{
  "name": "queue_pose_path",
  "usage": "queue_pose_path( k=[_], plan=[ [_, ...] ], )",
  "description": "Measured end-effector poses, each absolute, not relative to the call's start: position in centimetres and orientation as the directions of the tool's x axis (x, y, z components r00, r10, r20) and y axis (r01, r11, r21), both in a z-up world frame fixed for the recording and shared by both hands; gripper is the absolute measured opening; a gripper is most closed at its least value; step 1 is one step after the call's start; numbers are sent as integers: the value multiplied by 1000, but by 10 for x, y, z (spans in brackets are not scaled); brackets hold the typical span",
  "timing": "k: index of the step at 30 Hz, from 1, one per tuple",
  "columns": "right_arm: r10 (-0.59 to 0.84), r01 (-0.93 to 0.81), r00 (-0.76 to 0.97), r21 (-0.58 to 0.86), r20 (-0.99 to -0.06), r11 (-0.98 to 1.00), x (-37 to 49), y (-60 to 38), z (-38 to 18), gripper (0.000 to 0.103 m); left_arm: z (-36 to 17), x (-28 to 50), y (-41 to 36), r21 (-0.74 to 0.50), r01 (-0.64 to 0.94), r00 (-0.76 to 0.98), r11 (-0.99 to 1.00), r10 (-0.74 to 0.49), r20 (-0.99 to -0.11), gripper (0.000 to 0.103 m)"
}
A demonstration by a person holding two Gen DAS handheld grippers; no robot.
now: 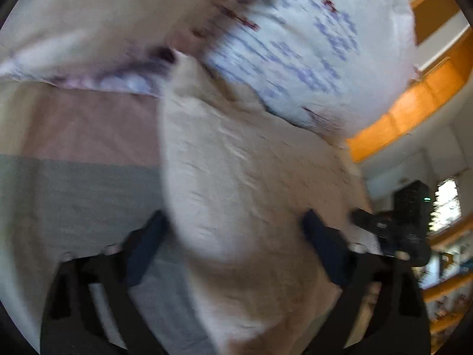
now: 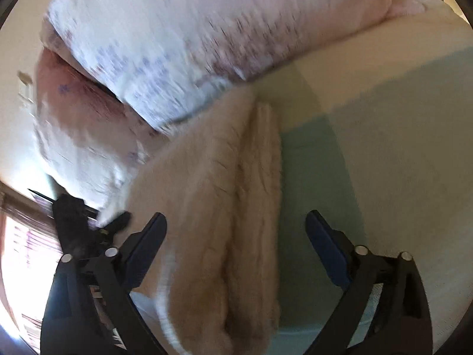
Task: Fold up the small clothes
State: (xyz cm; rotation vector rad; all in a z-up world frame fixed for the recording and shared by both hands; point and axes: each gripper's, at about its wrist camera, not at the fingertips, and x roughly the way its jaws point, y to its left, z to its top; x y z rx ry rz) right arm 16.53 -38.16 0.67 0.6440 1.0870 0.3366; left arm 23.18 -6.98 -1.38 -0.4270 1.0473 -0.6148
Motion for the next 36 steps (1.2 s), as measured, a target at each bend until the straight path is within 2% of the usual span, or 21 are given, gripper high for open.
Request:
queue_pose_path(
  k=[1, 3, 5, 7, 10, 12, 13, 14, 15, 17, 18, 19, 20, 22, 25, 27, 28, 31, 33, 35, 36],
  plan=[
    [591, 49, 420, 668, -689, 743, 165, -378, 1, 38, -14, 230, -69, -602, 254, 382, 757, -650, -657, 71],
    [594, 40, 462, 684, -659, 728, 157, -375, 4, 33, -11, 229, -66, -608, 269, 391, 747, -661, -640, 44],
    [634, 13, 481, 728, -605, 685, 149, -371, 12, 30, 0, 226, -55, -644, 284, 375, 710, -700, -607, 37],
    [678, -52, 470, 750, -564, 660, 144, -352, 23, 29, 15, 212, -32, -623, 320, 391, 714, -698, -600, 36],
    [691, -140, 429, 713, -582, 687, 143, -304, 28, 28, 36, 188, 4, -525, 351, 486, 775, -630, -606, 38],
    [671, -159, 398, 674, -625, 721, 151, -272, 17, 29, 35, 187, 20, -457, 320, 529, 830, -557, -640, 46],
    [646, -146, 394, 650, -654, 746, 155, -262, 10, 35, 33, 189, 24, -409, 297, 551, 863, -504, -665, 50],
    [625, -134, 396, 632, -672, 764, 155, -257, 7, 46, 29, 188, 28, -345, 272, 574, 898, -439, -691, 53],
    [601, -116, 401, 612, -691, 782, 155, -256, 6, 51, 26, 186, 32, -274, 242, 604, 931, -366, -708, 59],
    [555, -84, 436, 581, -709, 809, 145, -264, 17, 65, 31, 177, 42, -264, 229, 627, 937, -349, -696, 73],
    [534, -85, 479, 569, -697, 818, 136, -270, 29, 67, 35, 170, 48, -264, 222, 641, 939, -344, -686, 79],
    [541, -110, 529, 579, -654, 808, 124, -278, 44, 75, 38, 162, 53, -257, 223, 654, 940, -340, -676, 83],
    [569, -144, 561, 607, -601, 782, 112, -283, 56, 85, 41, 156, 56, -250, 225, 664, 942, -336, -668, 88],
    [657, -226, 548, 664, -518, 712, 101, -280, 69, 93, 45, 138, 60, -233, 223, 691, 947, -322, -648, 92],
    [749, -275, 423, 716, -510, 642, 110, -249, 63, 94, 42, 113, 59, -224, 219, 687, 950, -313, -656, 95],
    [664, -193, 415, 653, -622, 733, 125, -234, 44, 93, 37, 99, 57, -208, 200, 675, 957, -289, -679, 101],
    [635, -164, 421, 634, -648, 756, 130, -237, 34, 92, 34, 93, 55, -199, 175, 672, 964, -265, -692, 101],
    [619, -140, 472, 640, -627, 755, 115, -244, 41, 91, 26, 76, 51, -189, 166, 647, 968, -251, -719, 101],
    [570, -167, 518, 579, -637, 798, 93, -247, 57, 92, 20, 70, 42, -138, 145, 628, 980, -199, -752, 101],
    [456, -177, 587, 444, -669, 878, 56, -252, 74, 101, 14, 64, 33, -76, 136, 618, 988, -145, -773, 101],
    [397, -162, 604, 381, -691, 910, 45, -251, 75, 102, 11, 61, 27, -36, 136, 620, 990, -114, -777, 101]
  ],
)
